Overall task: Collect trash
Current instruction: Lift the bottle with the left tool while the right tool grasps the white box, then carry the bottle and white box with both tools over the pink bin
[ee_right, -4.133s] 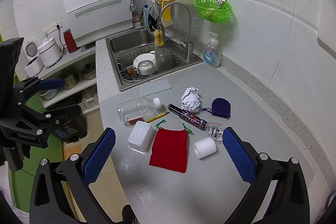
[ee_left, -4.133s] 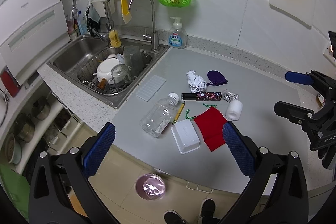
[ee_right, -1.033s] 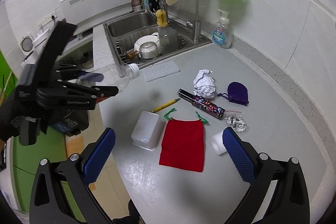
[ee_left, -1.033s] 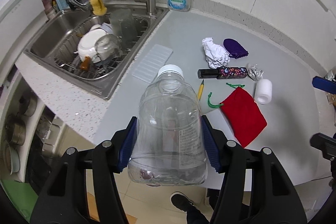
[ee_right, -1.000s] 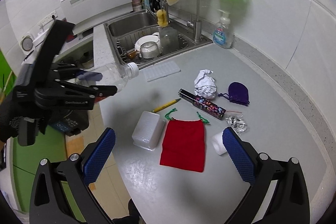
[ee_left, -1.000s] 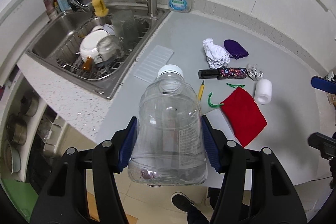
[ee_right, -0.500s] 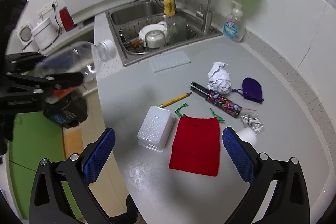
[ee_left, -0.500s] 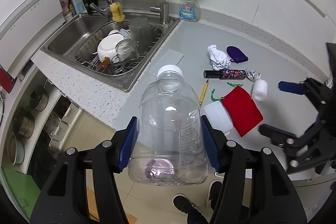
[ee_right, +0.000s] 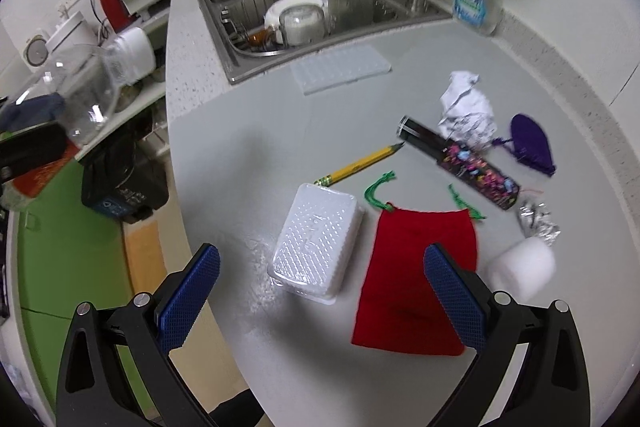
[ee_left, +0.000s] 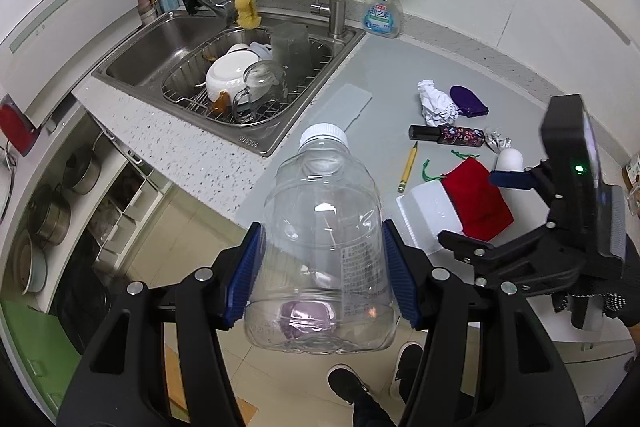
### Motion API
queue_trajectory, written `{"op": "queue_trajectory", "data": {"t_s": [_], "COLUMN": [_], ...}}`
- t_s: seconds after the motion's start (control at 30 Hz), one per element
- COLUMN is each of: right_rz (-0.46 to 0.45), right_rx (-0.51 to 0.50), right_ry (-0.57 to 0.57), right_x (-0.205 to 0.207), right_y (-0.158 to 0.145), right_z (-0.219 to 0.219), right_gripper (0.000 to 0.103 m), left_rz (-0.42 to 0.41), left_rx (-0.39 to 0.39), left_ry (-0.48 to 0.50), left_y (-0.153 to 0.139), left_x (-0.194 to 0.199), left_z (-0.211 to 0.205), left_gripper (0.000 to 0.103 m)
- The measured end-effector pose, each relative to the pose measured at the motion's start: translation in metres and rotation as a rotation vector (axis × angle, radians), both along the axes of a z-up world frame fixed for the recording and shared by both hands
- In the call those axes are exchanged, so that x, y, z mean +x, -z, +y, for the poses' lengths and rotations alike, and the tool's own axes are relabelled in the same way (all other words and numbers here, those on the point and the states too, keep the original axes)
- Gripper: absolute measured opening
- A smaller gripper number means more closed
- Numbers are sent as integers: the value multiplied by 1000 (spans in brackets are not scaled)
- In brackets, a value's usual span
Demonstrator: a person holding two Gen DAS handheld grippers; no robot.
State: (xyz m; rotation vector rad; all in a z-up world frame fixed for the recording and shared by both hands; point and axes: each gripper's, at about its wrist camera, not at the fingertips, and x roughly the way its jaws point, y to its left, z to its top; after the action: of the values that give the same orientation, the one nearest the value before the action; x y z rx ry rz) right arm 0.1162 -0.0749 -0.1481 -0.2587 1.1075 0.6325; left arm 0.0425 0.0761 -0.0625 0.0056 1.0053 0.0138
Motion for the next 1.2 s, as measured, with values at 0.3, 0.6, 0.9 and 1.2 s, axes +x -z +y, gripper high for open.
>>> {"op": "queue_trajectory", "data": {"t_s": [0.3,0.6,0.9,1.2], "right_rz": [75,111,60,-45], "right_rx": [-15,-67,-23,13], "right_ry": [0,2,1,-51], "right_x": [9,14,8,-23], "right_y": [24,43,31,-5], "right_z": [18,25,17,15], "right_gripper": [86,48,34,34], "left_rz": [11,23,20,9], "left_rx": [-17,-31,-46,-52], "left_ry": [-16,-26,-23,-37], "left_y": [7,14,18,17], "left_x": [3,4,1,-20], "left_z": [9,16,15,19], "left_gripper": [59,59,59,59]}}
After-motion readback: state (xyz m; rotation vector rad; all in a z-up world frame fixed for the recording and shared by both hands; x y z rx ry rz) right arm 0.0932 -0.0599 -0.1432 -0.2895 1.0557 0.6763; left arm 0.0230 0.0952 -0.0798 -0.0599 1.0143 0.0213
